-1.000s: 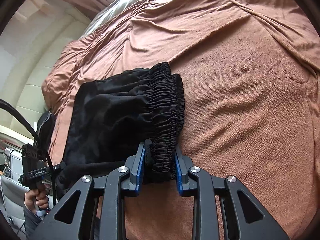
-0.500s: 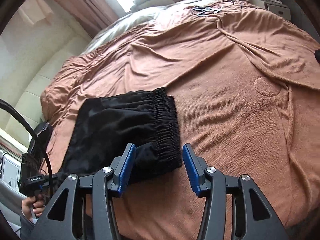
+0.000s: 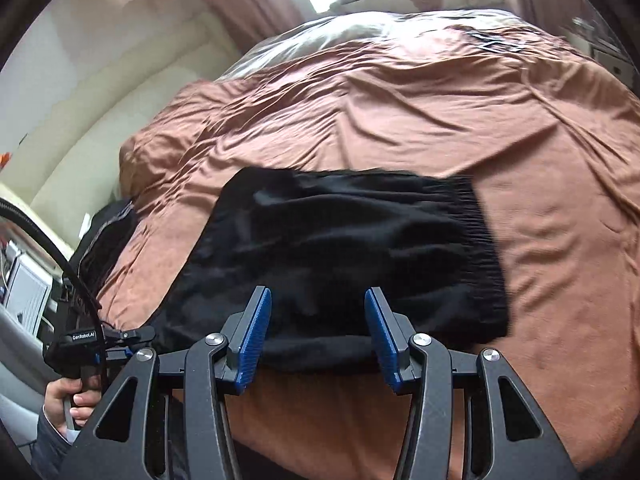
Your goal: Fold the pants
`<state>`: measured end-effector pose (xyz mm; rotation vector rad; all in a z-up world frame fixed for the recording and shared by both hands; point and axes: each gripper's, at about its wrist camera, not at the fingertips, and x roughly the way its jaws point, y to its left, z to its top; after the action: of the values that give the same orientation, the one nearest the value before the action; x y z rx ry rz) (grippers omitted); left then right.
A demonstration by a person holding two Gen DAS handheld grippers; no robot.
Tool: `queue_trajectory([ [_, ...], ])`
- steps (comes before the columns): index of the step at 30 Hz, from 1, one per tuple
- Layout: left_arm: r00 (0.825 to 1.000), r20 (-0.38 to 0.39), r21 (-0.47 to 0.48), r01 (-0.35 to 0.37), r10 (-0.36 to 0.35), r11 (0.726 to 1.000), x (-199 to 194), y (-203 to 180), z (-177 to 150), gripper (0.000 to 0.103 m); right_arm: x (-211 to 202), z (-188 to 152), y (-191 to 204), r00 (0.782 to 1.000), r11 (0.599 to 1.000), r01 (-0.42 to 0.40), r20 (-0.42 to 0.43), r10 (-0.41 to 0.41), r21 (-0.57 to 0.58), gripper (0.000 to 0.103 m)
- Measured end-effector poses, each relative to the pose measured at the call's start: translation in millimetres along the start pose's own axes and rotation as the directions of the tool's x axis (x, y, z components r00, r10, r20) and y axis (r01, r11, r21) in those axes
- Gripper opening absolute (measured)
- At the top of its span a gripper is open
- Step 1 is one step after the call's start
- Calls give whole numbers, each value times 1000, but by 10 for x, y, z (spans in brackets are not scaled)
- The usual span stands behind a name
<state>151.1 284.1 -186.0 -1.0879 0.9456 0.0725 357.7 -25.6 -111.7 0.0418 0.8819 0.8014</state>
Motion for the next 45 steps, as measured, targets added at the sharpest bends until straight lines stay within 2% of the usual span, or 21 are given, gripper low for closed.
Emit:
queue_trajectory([
  [4,1000,6,-11,9,-9,1000,8,22,46,50,307,46,131,999,1000,-25,-40,24,-13,46],
  [6,1000,14,-11,8,-8,1000,30,19,88,50,435,69,160,998,1000,-27,-55,26,-14,41],
  [12,1000,23,-27,11,-11,1000,34,20,97,50,673,117,273,996,999,-38,-85,37,-18,39],
  [15,999,34,-43,13,-11,999,-1,53,-3,44,778,82,331,992,999,-46,-115,43,-25,31],
  [17,999,41,-65,11,-9,998,-22,91,-44,33,841,33,369,990,998,-46,-137,40,-40,28],
  [19,999,52,-64,0,4,998,-50,114,-87,29,911,-38,412,986,998,-42,-162,32,-56,26],
  [30,998,58,-49,-26,28,998,-6,33,-129,29,857,-297,547,975,992,-19,-220,-9,-127,23],
  [35,997,68,-58,-22,26,998,12,44,-118,29,758,-159,594,981,990,-21,-196,-7,-140,21],
  [40,996,81,-70,-23,29,997,16,35,-129,27,839,69,600,984,990,17,-171,-41,-142,21],
  [44,995,87,-74,-45,52,996,42,19,-117,12,1032,159,589,981,992,23,-188,-46,-122,21],
  [45,995,90,-76,-46,53,996,42,14,-118,11,1091,179,577,979,993,29,-197,-51,-115,20],
])
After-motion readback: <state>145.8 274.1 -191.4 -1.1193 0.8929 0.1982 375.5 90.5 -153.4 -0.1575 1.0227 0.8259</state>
